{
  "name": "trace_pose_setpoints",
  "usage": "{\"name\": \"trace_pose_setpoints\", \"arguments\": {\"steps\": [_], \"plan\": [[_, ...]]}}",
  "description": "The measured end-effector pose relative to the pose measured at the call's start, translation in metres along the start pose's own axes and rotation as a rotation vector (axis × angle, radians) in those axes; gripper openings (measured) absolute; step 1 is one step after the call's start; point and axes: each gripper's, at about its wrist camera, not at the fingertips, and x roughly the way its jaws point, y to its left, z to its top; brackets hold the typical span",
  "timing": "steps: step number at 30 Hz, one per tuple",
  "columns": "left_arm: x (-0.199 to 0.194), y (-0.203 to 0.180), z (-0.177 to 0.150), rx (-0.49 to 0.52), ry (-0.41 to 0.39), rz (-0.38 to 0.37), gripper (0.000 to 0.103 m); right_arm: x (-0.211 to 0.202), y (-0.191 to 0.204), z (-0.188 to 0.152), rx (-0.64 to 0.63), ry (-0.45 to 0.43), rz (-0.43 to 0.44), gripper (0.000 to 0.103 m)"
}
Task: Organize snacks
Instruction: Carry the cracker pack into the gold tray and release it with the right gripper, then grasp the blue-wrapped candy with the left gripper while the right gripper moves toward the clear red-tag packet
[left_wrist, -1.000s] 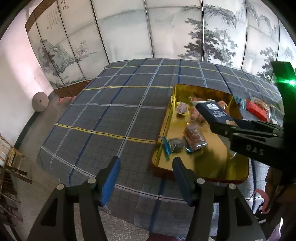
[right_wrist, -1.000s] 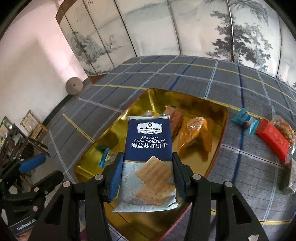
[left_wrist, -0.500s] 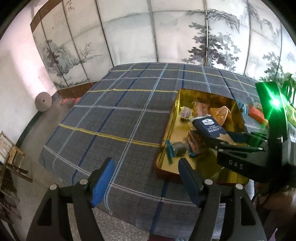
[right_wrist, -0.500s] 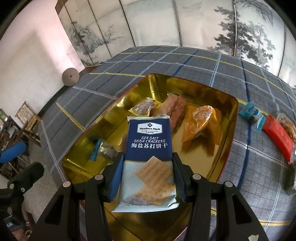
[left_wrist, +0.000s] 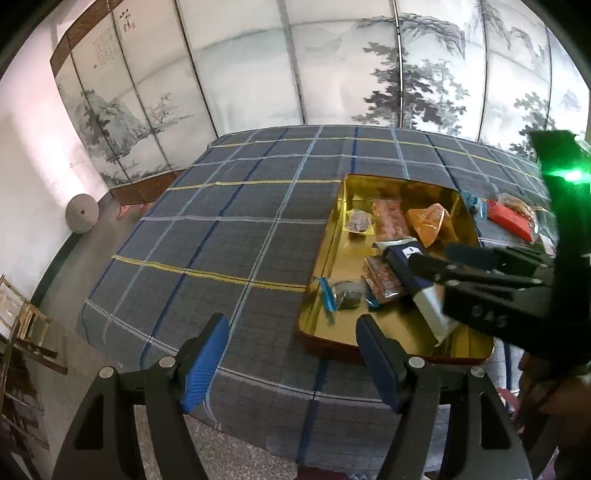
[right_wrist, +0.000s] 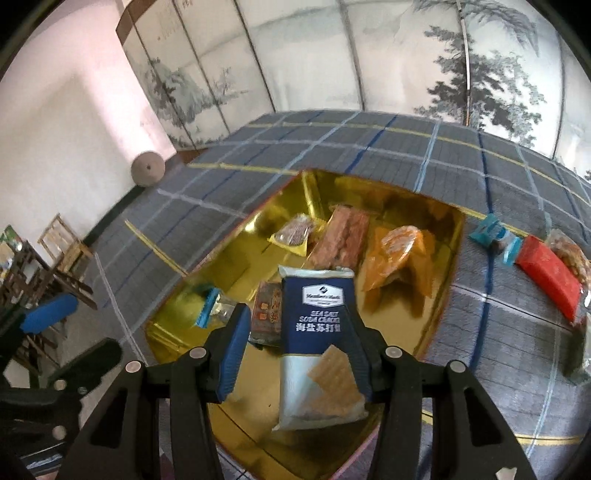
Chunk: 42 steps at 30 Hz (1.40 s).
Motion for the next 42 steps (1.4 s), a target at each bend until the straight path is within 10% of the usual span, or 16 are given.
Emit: {"name": "trace_pose_setpoints", "arguments": {"steps": [9, 24, 42], "plan": [[-0.004, -0.014, -0.001, 0.043, 0.002, -0.035, 0.073, -0.054, -0.04, -0.023, 0.047, -0.112, -0.084, 0.051], [-0.017, -0.078, 0.036, 0.181, 0.003, -0.303, 0.073, -0.153, -0.235, -0.118, 0.281, -0.104, -0.585, 0.057], [0.111, -0.249, 0.177, 0.605, 0.136, -0.388, 0.073, -0.164, -0.286, -0.152, 0.414, -0.164, -0.472, 0.059]]}}
